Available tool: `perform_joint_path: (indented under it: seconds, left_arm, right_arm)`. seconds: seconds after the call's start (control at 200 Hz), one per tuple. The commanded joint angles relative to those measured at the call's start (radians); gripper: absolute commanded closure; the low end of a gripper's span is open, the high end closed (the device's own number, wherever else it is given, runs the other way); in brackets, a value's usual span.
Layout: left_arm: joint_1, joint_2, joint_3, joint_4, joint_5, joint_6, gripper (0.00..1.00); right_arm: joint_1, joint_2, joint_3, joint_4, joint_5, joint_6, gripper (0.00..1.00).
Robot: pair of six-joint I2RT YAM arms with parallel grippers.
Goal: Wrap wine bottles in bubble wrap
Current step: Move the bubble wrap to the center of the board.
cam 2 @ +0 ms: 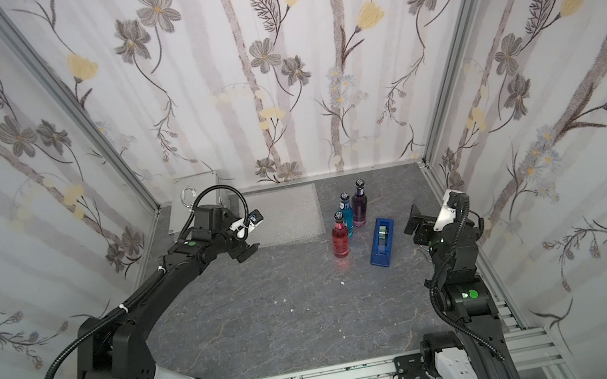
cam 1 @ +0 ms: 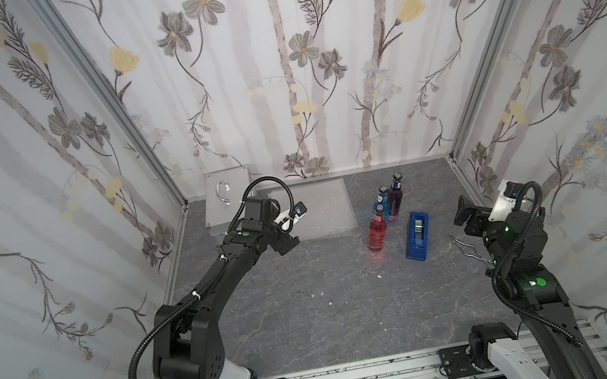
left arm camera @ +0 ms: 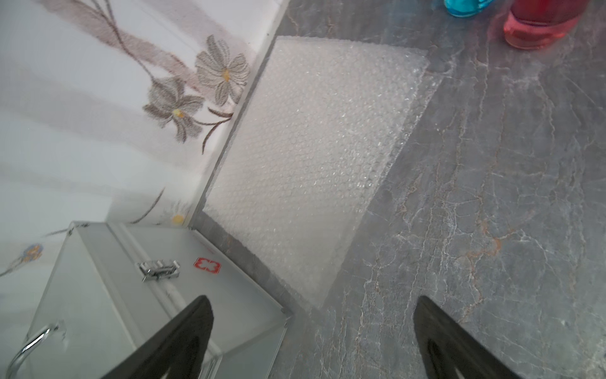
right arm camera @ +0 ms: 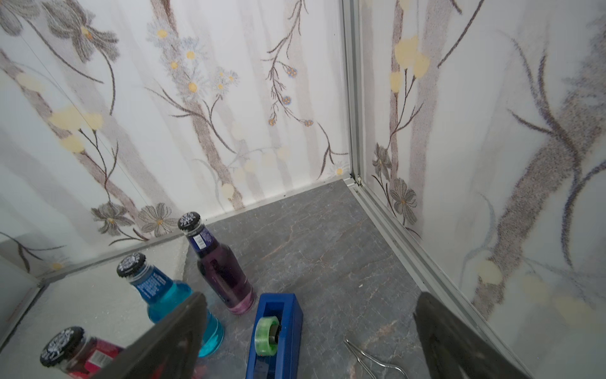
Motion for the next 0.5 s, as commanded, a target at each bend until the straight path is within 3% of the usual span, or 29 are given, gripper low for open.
perform_joint_path:
  seconds: [0.0,0.135,0.265,0.495]
  left_arm:
    - [-0.017,0.065,0.057,-0.061,-0.008,0.153,0.09]
    - [-0.042,0.168,0.133,-0.13,-0.002,0.207,0.24]
    - [-0.064,0.265,0.179,-0.125,-0.037,0.232,0.27]
    - [-0.084,0.393,0.239,-0.106,-0.069,0.267,0.38]
  right_arm:
    - [0.001,-0.046,-0.041,-0.053,-0.016,-0.032,0.0]
    - [0.011,-0.133,-0.152,0.022,-0.025,-0.057,0.01]
    - [0.02,-0.217,-0.224,0.088,-0.012,-0.065,0.0]
    - [0.04,-0.233,-0.241,0.11,0.013,-0.072,0.0]
